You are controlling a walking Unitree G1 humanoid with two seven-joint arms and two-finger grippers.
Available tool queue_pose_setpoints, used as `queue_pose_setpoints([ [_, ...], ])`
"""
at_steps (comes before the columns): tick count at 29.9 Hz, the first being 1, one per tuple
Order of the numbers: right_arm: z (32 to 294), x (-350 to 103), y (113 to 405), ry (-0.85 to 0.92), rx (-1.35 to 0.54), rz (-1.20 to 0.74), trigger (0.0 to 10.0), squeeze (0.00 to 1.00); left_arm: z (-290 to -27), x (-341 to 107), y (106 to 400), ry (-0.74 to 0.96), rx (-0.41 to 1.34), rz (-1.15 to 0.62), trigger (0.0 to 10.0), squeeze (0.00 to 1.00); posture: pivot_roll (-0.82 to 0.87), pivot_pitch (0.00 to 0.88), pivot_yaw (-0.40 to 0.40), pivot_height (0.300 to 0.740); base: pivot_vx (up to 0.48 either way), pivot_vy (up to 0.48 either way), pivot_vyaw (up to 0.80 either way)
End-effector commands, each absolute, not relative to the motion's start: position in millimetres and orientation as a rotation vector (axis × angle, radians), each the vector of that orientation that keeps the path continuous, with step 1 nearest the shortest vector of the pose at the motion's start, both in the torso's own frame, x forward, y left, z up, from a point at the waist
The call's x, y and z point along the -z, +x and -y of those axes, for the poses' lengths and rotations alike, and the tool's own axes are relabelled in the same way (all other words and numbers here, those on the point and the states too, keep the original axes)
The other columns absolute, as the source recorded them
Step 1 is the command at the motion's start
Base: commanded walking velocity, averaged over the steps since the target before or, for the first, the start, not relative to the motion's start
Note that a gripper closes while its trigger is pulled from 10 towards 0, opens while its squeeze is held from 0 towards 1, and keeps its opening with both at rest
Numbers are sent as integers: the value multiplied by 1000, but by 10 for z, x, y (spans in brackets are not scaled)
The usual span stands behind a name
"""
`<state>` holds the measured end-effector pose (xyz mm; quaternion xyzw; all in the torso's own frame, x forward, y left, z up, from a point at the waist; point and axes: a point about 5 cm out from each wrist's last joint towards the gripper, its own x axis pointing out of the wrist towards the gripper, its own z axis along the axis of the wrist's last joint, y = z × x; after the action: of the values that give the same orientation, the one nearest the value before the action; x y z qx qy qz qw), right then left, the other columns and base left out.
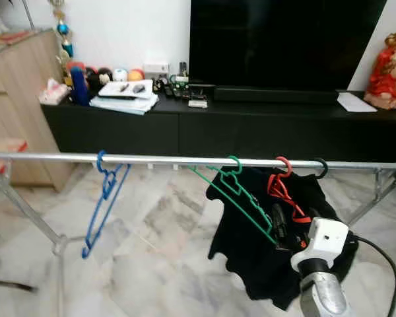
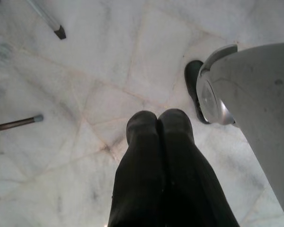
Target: Hang hanger
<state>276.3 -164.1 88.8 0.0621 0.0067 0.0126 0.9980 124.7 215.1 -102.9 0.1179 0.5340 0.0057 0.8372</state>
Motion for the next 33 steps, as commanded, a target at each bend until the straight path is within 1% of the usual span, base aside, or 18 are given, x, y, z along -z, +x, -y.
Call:
queue_pose_setpoints([
  [1,1725,-929,2772,112,0,-8,10000,0,-1649,1084,1267,140,119,-1116,10000,0,-80,0,-87,740,0,0,0],
  [9,1672,-954,2810,116,-24,-23,10000,0,-1638,1082,1268,118,108,-1109,10000,0,-81,0,-88,740,0,0,0],
  [13,1533,-990,2810,80,-111,-19,10000,0,-1638,1083,1269,114,104,-1111,10000,0,-79,0,-90,740,0,0,0],
  [17,1504,-1003,2787,56,-133,-12,10000,0,-1638,1083,1268,110,101,-1111,10000,0,-80,0,-90,740,0,0,0],
  [20,1455,-1021,2757,23,-172,-5,10000,0,-1638,1083,1268,108,100,-1113,10000,0,-85,0,-90,740,0,0,731],
  [23,1445,-1018,2752,26,-176,-10,10000,0,-1637,1084,1268,108,100,-1114,10000,0,-85,0,-90,740,0,0,794],
  [25,1443,-1004,2754,43,-166,-23,10000,0,-1634,1084,1268,102,96,-1113,10000,0,-84,0,-91,740,0,0,0],
  [28,1437,-1026,2783,122,-133,-27,10000,0,-1633,1083,1270,99,94,-1113,10000,0,-84,0,-92,740,0,0,0],
  [33,1393,-1094,2813,91,-158,-3,10000,0,-1632,1081,1278,96,92,-1109,10000,0,-86,0,-93,740,0,0,0],
])
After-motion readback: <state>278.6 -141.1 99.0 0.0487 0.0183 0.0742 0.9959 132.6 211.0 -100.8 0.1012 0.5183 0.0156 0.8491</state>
